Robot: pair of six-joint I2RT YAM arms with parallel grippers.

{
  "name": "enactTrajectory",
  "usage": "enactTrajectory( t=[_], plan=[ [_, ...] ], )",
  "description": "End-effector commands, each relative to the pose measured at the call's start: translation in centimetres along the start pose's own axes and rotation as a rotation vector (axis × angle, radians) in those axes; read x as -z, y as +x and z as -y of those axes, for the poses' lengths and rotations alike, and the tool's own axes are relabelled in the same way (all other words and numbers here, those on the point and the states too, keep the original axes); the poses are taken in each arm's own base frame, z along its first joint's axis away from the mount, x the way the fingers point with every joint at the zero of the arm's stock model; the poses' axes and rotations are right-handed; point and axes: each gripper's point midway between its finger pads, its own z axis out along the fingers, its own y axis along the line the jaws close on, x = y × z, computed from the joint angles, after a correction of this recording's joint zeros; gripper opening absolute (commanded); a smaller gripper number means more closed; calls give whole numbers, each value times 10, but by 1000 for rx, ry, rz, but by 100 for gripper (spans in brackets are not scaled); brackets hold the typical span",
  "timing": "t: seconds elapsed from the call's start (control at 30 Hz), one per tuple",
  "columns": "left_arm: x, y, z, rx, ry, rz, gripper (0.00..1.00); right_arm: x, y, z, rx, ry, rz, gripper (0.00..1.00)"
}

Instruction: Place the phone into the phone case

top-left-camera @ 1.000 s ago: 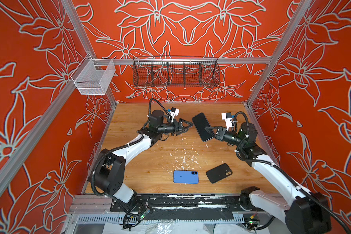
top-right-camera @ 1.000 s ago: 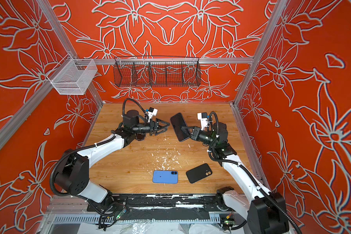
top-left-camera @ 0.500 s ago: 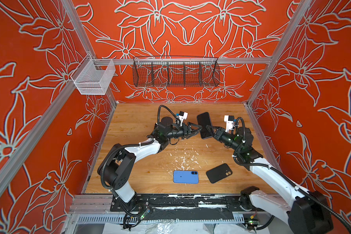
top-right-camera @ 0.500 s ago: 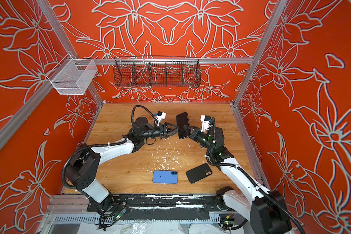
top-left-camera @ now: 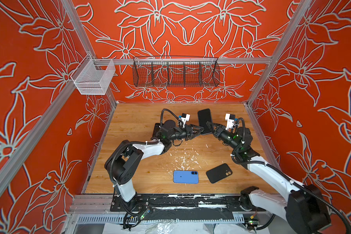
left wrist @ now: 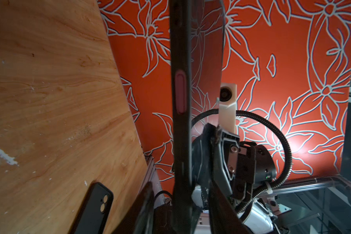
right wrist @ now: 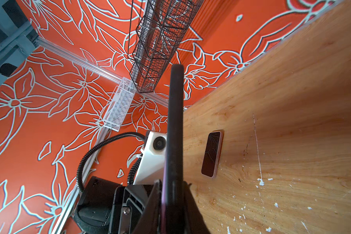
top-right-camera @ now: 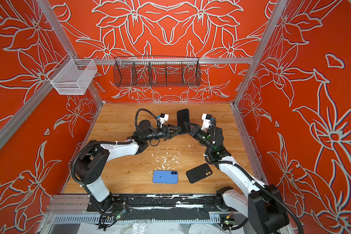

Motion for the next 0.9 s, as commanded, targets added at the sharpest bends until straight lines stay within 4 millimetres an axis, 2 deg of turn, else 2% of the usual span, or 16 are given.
enactTrajectory(
  t=[0.0, 0.1, 0.27, 0.4, 0.5, 0.57, 0.73, 0.87],
  plan=[
    [-4, -3, 19, -51, 65, 9, 29, -1, -8, -21, -1, -93, 41, 0],
    [-3, -4, 18, -53, 62, 20, 19, -3, -7, -18, -3, -82, 35, 0],
    [0, -6, 16, -56, 56, 41, 8, -5, -6, -16, 1, -70, 23, 2],
    [8, -5, 17, -69, 46, 42, 0, 2, -6, -20, 42, -55, -4, 25],
    [17, -4, 14, -75, 27, 27, 0, 13, -12, -25, 74, -54, -23, 41],
    [22, -2, 15, -81, 20, 1, 0, 20, -16, -32, 86, -84, -41, 48],
    [26, 5, 20, -100, 20, -63, 0, 21, -9, -53, 100, -181, -177, 52],
    [27, 7, 24, -109, 22, -77, 0, 16, -2, -62, 89, -239, -256, 47]
  ],
)
